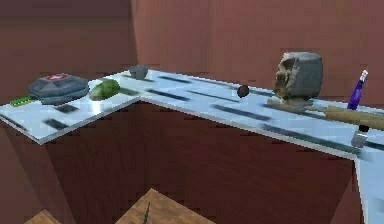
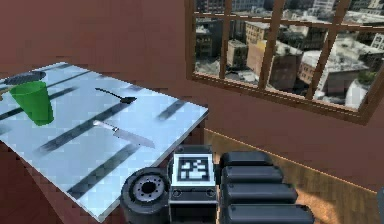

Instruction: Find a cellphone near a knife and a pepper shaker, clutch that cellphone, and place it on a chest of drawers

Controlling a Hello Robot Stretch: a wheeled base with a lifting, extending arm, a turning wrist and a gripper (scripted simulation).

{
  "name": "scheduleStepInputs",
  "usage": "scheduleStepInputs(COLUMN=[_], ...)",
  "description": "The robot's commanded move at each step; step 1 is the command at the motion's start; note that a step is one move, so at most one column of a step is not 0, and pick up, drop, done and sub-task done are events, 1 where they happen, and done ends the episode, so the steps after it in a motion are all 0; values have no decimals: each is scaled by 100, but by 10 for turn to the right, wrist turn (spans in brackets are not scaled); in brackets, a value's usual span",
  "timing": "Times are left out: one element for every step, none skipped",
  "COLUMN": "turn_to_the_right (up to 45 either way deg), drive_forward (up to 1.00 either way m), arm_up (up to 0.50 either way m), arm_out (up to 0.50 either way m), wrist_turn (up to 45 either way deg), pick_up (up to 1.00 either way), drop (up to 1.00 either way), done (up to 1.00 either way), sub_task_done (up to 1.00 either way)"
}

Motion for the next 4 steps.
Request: scheduleStepInputs(turn_to_the_right=[-450,-420,0,-30], drive_forward=[0,0,100,0], arm_up=[0,0,0,0], arm_out=[0,0,0,0], wrist_turn=[0,0,0,0], pick_up=[0,0,0,0], drop=[0,0,0,0], done=[0,0,0,0], sub_task_done=[0,0,0,0])
